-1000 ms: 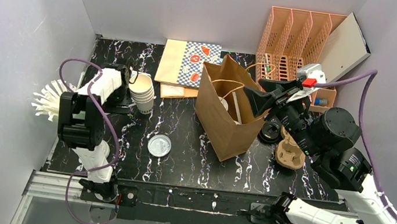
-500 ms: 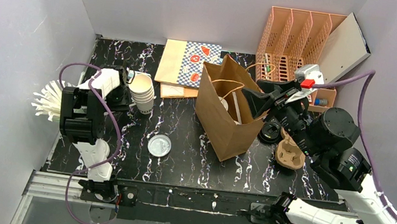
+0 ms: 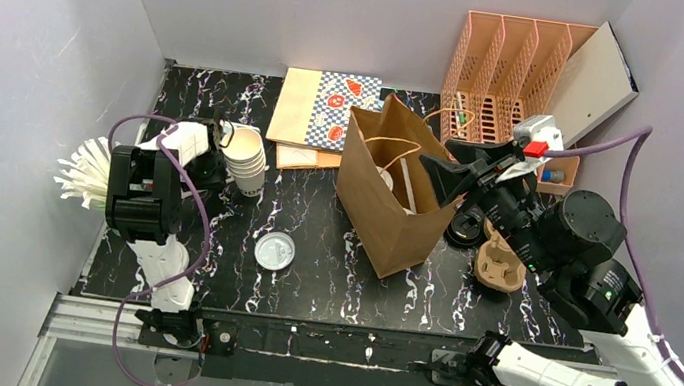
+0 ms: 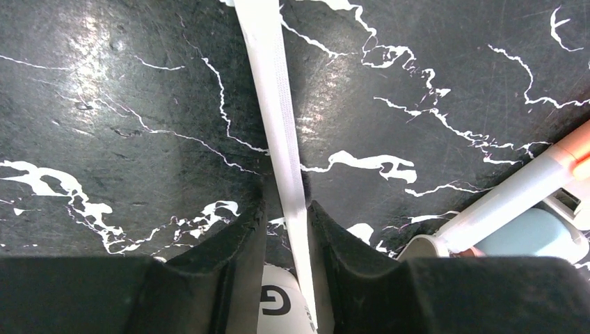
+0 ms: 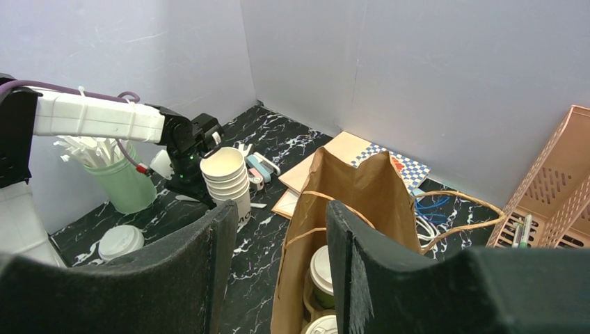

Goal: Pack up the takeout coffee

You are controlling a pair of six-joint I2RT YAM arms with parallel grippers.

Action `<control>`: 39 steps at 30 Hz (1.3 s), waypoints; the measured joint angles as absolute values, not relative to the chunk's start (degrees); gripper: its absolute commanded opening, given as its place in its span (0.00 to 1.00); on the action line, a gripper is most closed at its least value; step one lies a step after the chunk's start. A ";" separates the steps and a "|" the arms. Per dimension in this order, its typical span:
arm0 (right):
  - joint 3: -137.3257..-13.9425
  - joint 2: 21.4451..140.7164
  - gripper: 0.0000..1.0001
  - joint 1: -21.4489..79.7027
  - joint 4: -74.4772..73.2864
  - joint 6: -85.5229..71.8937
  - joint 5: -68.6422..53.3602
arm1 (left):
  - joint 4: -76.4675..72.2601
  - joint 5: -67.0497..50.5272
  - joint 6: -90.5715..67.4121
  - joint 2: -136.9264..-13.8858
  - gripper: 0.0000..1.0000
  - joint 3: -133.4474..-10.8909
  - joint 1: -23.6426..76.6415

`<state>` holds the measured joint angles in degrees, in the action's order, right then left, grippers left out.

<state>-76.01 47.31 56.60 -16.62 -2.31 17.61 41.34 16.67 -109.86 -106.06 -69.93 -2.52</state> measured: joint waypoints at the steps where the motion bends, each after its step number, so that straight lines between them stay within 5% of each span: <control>1: -76.01 47.20 0.58 56.60 -16.60 -2.31 17.61 | 41.25 16.56 -110.08 -106.19 0.07 -70.02 -2.52; 5: -76.01 46.96 0.58 56.60 -16.58 -2.15 17.61 | 39.90 15.59 -111.24 -106.43 0.00 -69.63 -2.61; 35: -75.94 47.62 0.59 56.60 -16.58 -2.17 17.63 | 48.03 16.47 -106.32 -105.38 0.00 -90.02 -2.83; 39: -75.94 48.03 0.59 56.60 -16.56 -2.24 17.65 | 48.07 18.02 -105.69 -102.50 0.37 -93.97 -2.83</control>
